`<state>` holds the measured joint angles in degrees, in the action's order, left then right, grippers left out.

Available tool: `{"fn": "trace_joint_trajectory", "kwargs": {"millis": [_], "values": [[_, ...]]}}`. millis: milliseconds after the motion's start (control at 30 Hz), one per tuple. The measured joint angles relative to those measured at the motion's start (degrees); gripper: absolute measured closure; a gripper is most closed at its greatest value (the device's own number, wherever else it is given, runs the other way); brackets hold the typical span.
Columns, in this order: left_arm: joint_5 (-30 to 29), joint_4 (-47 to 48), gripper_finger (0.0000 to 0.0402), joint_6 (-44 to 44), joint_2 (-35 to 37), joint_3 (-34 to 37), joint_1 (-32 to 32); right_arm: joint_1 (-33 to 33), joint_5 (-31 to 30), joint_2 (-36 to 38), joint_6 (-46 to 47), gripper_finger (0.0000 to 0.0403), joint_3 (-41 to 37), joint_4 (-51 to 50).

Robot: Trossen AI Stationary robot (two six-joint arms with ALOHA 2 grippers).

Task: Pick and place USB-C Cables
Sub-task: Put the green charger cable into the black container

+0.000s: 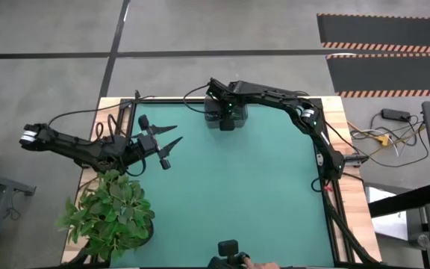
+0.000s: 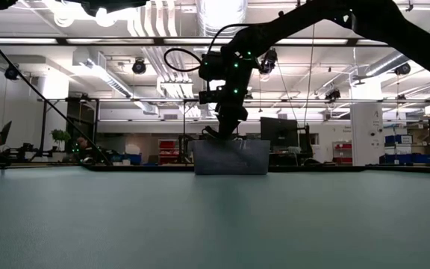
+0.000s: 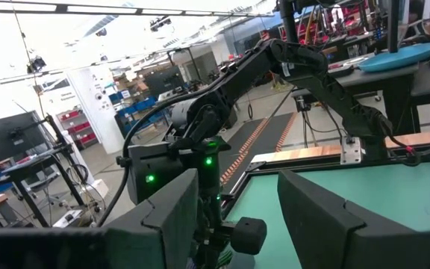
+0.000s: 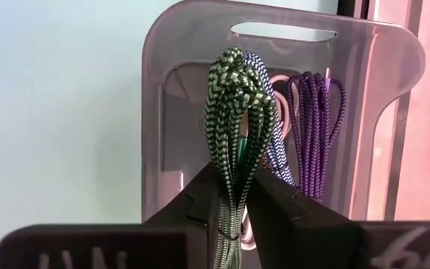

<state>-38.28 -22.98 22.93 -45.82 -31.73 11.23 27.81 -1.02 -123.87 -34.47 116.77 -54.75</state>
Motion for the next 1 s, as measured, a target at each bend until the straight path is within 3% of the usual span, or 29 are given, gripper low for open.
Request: {"fn": "trace_joint_trajectory", "kwargs": {"millis": [1000], "values": [[0.0, 0.0, 0.023, 0.0, 0.0, 0.0, 0.0, 0.0, 0.0, 0.0, 1.5, 0.0344, -0.1, 1.7]]}}
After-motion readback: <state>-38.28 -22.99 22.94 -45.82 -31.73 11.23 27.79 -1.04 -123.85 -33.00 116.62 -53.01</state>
